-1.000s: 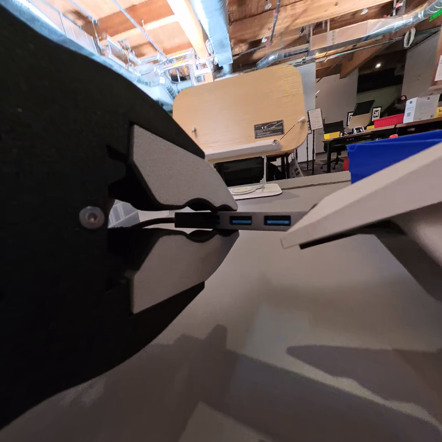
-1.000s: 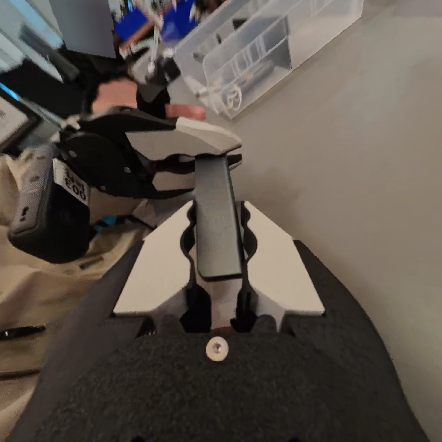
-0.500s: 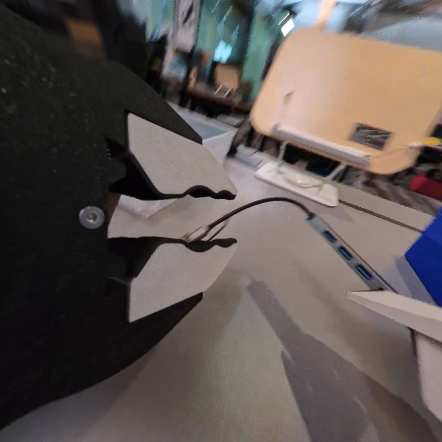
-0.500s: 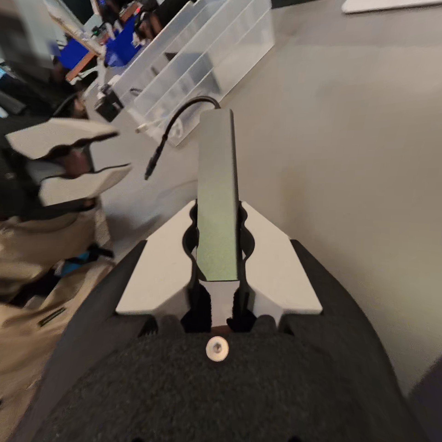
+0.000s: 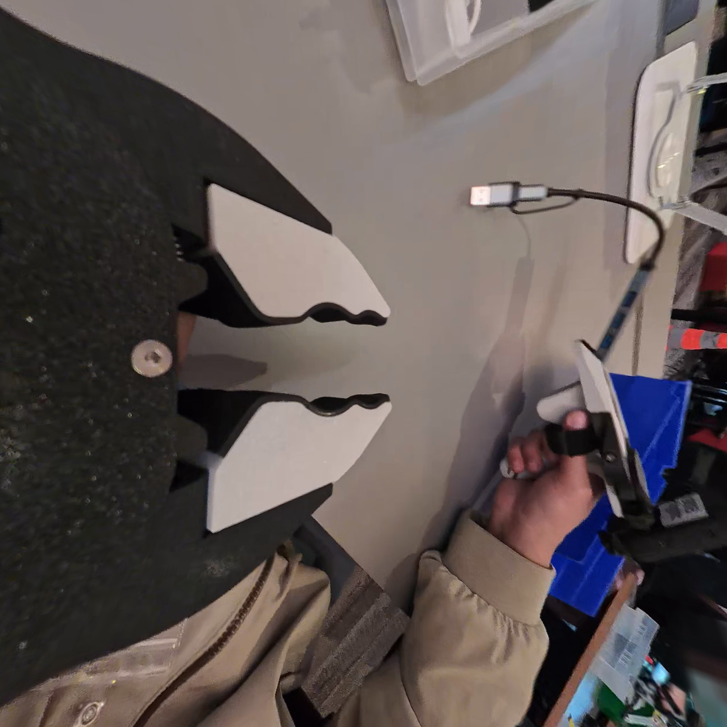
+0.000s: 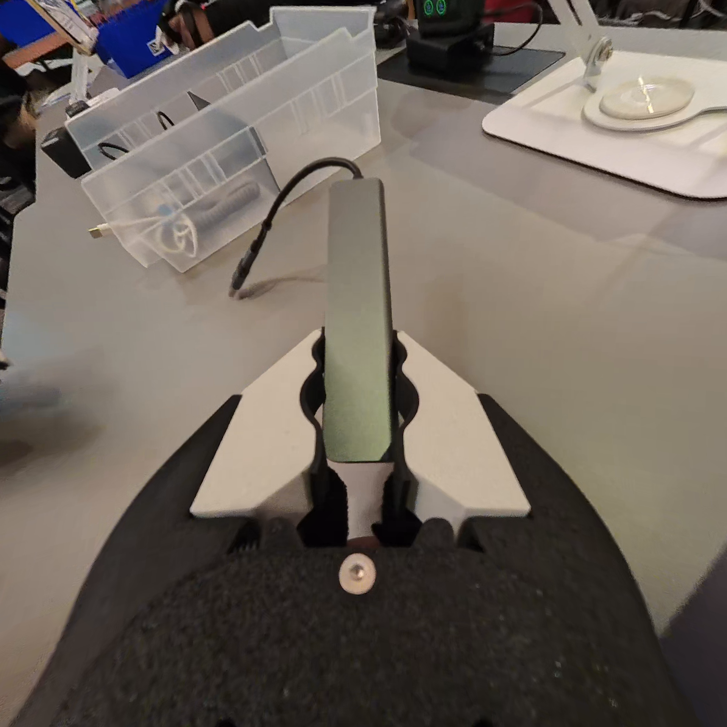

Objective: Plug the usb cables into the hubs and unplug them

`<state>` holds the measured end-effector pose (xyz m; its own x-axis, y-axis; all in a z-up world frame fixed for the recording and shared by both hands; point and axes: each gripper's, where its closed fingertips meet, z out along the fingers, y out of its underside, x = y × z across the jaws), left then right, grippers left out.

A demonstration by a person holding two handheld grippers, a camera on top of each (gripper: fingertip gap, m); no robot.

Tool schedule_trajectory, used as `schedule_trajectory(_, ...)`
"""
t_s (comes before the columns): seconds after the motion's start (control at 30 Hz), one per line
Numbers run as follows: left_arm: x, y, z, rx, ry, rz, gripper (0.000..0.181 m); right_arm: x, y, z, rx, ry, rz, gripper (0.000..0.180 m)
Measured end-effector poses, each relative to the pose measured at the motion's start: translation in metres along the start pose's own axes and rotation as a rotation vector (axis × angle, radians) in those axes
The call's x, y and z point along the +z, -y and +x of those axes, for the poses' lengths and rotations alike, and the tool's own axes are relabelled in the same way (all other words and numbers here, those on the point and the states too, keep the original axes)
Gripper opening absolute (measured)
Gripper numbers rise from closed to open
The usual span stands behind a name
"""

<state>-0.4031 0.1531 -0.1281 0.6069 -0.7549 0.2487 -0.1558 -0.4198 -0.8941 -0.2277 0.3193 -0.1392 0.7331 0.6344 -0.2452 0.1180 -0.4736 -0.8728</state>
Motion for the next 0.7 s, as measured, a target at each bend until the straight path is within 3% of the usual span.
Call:
schedule_trajectory(0.1, -0.002, 0.000, -0.013, -0.027, 0.052, 0.000, 0.043, -0.003, 0.001, -0.002, -0.043, 0.003, 0.057, 0.030)
schedule_trajectory(0.23, -0.012, 0.008, -0.040, -0.062, 0.168, 0.054, 0.043, -0.010, 0.014, -0.017, -0.152, 0.023, 0.187, 0.031)
schedule_trajectory(0.33, -0.020, 0.010, -0.069, -0.079, 0.289, 0.065, 0.043, -0.008, 0.012, -0.019, -0.180, -0.001, 0.172, 0.031)
schedule_trajectory(0.43, -0.027, 0.024, -0.097, 0.034, 0.371, 0.041, 0.036, -0.006, 0.010, -0.017, -0.172, -0.008, 0.151, 0.031)
schedule_trajectory(0.57, -0.025, 0.059, -0.129, 0.332, 0.312, -0.142, 0.040, -0.006, 0.011, -0.015, -0.156, -0.005, 0.152, 0.031)
schedule_trajectory(0.63, -0.024, 0.080, -0.155, 0.324, 0.288, -0.209, 0.041, -0.007, 0.011, -0.015, -0.147, 0.000, 0.157, 0.031)
schedule_trajectory(0.7, -0.017, 0.083, -0.184, 0.225, 0.273, -0.383, 0.045, -0.007, 0.012, -0.013, -0.133, 0.002, 0.158, 0.031)
